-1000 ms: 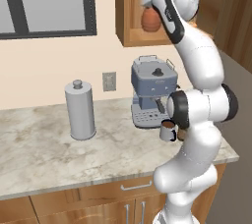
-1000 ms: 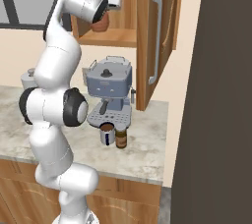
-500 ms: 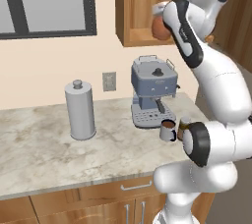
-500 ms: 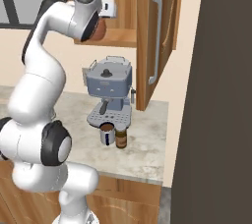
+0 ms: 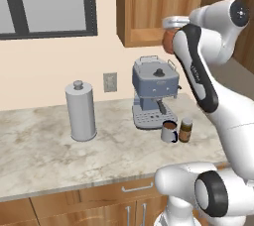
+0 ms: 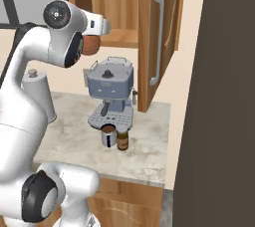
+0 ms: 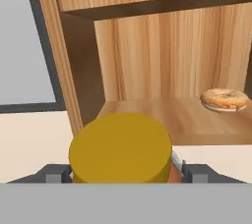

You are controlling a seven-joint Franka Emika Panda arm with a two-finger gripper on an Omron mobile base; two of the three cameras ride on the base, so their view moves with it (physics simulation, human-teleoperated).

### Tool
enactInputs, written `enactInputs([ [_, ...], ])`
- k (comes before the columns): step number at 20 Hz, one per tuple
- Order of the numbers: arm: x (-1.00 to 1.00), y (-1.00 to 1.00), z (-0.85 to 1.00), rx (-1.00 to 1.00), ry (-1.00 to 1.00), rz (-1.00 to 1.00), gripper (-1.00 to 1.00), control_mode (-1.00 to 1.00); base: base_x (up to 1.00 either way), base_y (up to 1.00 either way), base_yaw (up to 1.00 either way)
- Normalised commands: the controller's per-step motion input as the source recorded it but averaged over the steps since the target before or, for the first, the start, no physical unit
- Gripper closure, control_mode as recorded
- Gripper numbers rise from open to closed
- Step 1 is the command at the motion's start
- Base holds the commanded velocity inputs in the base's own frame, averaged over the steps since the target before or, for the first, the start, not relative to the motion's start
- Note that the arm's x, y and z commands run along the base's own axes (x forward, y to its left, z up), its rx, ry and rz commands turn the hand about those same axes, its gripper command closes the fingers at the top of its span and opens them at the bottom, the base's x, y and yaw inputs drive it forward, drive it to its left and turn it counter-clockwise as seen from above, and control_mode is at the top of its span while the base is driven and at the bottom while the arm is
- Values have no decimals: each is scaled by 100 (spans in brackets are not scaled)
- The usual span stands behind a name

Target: Pick the cinnamon and honey bottle from the cabinet and place them next to the mug.

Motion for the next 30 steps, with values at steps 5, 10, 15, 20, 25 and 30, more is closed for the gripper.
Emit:
enactInputs([
  [5, -98, 0, -3, 0, 0, -15, 100, -100, 0, 0, 0],
  [10, -72, 0, -16, 0, 1, -24, 100, -100, 0, 0, 0],
  [15, -31, 9, -35, 0, 4, -31, 100, -100, 0, 0, 0],
  [20, -13, 28, -27, 0, 10, -25, 100, -100, 0, 0, 0],
  [25, -9, 36, -38, 0, 10, -22, 100, -100, 0, 0, 0],
  [30, 0, 26, -67, 4, 1, -15, 100, -100, 0, 0, 0],
])
